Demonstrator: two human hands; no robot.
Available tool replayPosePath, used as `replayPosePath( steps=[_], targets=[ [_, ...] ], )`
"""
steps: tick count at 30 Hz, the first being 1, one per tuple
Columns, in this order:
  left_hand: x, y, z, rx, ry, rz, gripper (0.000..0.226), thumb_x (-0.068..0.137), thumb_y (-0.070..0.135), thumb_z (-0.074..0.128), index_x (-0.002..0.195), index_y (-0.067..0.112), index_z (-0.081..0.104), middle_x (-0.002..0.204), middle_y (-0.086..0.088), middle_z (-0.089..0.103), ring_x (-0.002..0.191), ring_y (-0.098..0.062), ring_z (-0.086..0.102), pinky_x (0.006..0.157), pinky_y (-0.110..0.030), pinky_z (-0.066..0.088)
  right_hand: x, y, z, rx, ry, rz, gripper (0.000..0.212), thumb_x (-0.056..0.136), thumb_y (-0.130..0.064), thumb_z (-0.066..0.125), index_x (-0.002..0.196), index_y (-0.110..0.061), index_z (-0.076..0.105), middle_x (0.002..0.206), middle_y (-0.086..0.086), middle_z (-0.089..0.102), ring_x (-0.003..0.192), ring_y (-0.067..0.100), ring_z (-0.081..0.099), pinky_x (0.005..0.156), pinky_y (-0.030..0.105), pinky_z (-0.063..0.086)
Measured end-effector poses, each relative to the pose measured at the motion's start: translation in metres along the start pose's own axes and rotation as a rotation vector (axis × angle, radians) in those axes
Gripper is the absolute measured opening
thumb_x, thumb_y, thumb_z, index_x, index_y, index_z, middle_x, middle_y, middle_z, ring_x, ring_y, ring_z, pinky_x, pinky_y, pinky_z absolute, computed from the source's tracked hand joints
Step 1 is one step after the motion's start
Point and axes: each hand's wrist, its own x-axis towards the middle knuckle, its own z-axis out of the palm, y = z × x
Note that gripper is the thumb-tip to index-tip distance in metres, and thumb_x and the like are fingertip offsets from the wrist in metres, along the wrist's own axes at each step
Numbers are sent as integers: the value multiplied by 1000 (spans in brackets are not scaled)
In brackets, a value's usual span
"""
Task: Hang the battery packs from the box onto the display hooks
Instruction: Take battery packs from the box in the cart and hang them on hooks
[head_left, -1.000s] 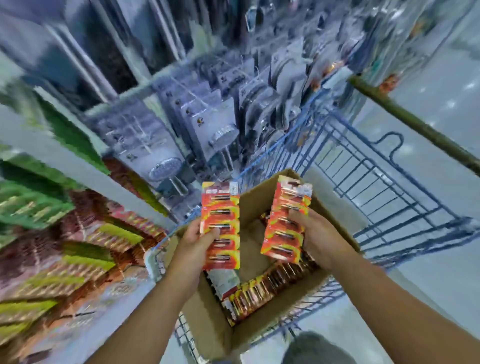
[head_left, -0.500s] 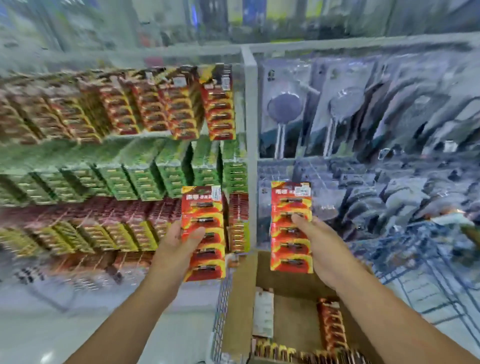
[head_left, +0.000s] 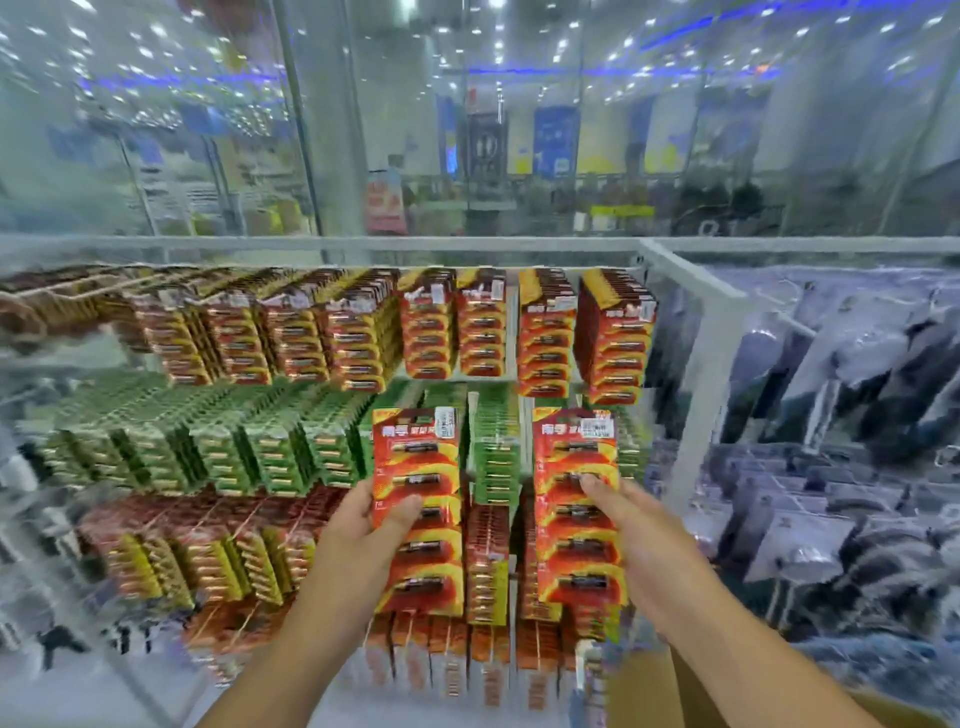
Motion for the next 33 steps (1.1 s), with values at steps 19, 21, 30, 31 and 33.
replayPosePath(
  steps=[19, 21, 30, 31, 33],
  targets=[
    [99, 57, -31, -72, 17, 11, 19, 101, 39, 64, 116, 28, 67, 96, -2, 81, 84, -29, 80, 82, -55, 63, 66, -51, 87, -74, 13, -95, 24, 104, -36, 62, 116, -20, 75, 103, 7, 81, 91, 29, 79, 86, 51, 63],
    [105, 62, -24, -72, 21, 28, 16, 101, 37, 64, 113, 27, 67, 94, -2, 81, 81, -28, 80, 77, -50, 64, 73, -57, 90, -97, 6, -114, 23, 103, -40, 63, 113, -24, 76, 103, 2, 81, 94, 26, 79, 91, 53, 61],
    [168, 73, -15, -52, -5, 47, 15, 102, 40, 61, 115, 32, 66, 90, 11, 81, 76, -14, 78, 56, -28, 60, 122, -76, 116, -91, 44, -115, 23, 95, -56, 69, 109, -39, 72, 108, -17, 77, 98, 9, 72, 97, 48, 57],
    [176, 75, -15, -45, -9, 46, 17, 102, 41, 62, 116, 33, 65, 90, 12, 80, 75, -11, 78, 54, -26, 59, 128, -79, 121, -96, 53, -109, 33, 92, -60, 70, 116, -37, 72, 112, -16, 77, 104, 11, 72, 99, 49, 56],
    [192, 75, -16, -34, -20, 47, 23, 101, 43, 63, 121, 33, 64, 94, 12, 80, 77, -8, 77, 56, -25, 60, 144, -79, 128, -105, 67, -111, 38, 91, -59, 72, 120, -34, 73, 116, -13, 77, 109, 13, 73, 95, 47, 59]
  ],
)
